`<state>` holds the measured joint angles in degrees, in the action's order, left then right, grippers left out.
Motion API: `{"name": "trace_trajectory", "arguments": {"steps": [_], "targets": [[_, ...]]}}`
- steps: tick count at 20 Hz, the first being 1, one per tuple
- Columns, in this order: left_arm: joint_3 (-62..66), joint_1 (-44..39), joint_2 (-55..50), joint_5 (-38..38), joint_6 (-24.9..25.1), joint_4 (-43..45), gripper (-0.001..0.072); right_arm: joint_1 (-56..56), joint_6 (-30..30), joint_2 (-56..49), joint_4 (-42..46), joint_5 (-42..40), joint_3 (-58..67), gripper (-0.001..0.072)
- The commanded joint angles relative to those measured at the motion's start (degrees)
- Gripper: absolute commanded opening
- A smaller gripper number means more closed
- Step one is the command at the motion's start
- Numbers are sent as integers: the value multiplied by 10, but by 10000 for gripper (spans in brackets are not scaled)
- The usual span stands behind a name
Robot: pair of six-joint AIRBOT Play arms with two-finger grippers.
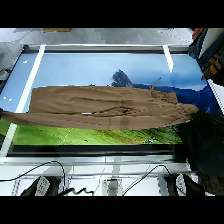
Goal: Fold the clothes and pants, and hang the long-sleeved shirts on hangers.
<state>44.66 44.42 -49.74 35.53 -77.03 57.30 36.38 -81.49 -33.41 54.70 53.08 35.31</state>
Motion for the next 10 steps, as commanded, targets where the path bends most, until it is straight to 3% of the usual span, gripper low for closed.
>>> {"name": "trace_trajectory", "arguments": {"steps": [1, 5, 10], "targets": [[9, -31, 0, -50, 0, -8, 20, 0, -59, 65, 70, 36, 33, 33], [28, -69, -34, -106, 0, -8, 17, 0, -89, 30, 60, 5, 33, 33], [133, -158, -203, -110, -1, -8, 17, -24, -104, -124, -87, -153, 33, 34]]}}
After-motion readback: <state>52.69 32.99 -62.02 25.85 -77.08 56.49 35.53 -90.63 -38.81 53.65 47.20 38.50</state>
